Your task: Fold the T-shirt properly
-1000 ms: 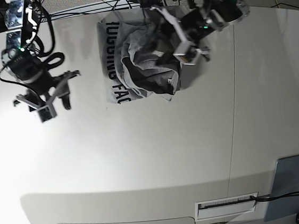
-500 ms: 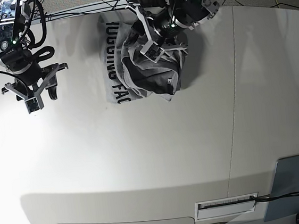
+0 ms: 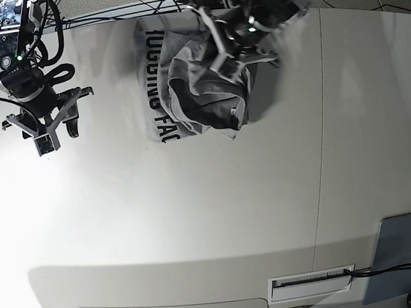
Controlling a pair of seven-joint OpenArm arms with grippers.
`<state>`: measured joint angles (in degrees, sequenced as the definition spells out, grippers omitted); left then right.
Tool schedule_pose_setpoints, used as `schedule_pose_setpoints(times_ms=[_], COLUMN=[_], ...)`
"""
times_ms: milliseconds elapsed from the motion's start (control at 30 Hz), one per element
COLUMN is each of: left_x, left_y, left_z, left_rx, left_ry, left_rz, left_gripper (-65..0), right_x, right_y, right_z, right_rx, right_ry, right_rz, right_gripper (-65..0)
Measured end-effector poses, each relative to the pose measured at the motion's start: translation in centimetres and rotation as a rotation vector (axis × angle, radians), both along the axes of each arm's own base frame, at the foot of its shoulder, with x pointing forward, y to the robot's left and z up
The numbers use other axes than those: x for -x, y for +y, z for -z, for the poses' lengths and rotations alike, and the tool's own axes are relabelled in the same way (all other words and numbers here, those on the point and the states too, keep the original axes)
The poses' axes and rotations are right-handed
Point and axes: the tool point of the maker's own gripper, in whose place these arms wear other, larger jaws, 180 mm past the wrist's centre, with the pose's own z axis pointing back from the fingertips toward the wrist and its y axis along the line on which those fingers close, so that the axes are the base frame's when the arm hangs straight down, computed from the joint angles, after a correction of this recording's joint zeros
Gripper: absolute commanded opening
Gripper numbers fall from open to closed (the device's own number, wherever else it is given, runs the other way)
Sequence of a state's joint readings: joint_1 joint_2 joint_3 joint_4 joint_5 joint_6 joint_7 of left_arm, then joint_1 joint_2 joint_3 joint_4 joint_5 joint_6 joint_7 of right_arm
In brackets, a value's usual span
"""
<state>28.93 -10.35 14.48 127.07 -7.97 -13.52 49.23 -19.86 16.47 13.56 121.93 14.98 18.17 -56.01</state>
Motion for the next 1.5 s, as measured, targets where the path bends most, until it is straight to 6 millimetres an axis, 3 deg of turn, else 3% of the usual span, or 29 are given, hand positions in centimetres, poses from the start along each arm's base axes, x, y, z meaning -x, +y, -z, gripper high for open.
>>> schedule_pose_setpoints(times_ms=[100, 200, 367, 500, 667, 767, 900, 1067, 1267, 1500], left_x=[0.3, 1.9, 5.0, 7.2, 7.4, 6.5, 4.6, 1.9, -2.3, -5.8], left_y=[3.4, 6.4, 8.9, 9.7, 9.7, 10.5, 12.7, 13.7, 11.7, 9.0], left_z=[0.6, 1.6, 2.3, 3.0, 3.1, 3.0, 2.1, -0.7, -2.5, 0.8], left_rx=[-0.016, -0.029, -0.010, -0.038, -0.041, -0.060, -0.074, 0.076, 0.143, 0.062], left_ry=[0.007, 0.045, 0.123, 0.180, 0.184, 0.156, 0.096, 0.009, -0.082, -0.028], left_rz=[-0.114, -0.193, -0.224, -0.212, -0.207, -0.222, -0.256, -0.319, -0.290, -0.262], left_gripper=[-65.0, -65.0, -65.0, -64.9, -35.4, -27.2, -27.2, -27.2, -27.2, -27.2], right_x=[0.0, 0.0, 0.0, 0.0, 0.0, 0.0, 0.1, 0.1, 0.1, 0.2], right_y=[0.0, 0.0, 0.0, 0.0, 0.0, 0.0, 0.0, 0.0, 0.1, 0.0], right_z=[0.0, 0.0, 0.0, 0.0, 0.0, 0.0, 0.1, 0.1, 0.1, 0.2], right_rx=[-0.001, -0.001, -0.001, -0.001, -0.001, -0.001, 0.000, 0.000, -0.003, -0.002], right_ry=[-0.002, -0.002, -0.002, -0.002, -0.002, -0.002, 0.006, 0.006, 0.006, 0.012], right_rz=[0.000, 0.000, -0.001, -0.001, -0.001, -0.001, 0.001, 0.001, 0.001, 0.003], right_gripper=[-38.0, -38.0, -38.0, -38.0, -38.0, -38.0, -38.0, -38.0, -38.0, -38.0])
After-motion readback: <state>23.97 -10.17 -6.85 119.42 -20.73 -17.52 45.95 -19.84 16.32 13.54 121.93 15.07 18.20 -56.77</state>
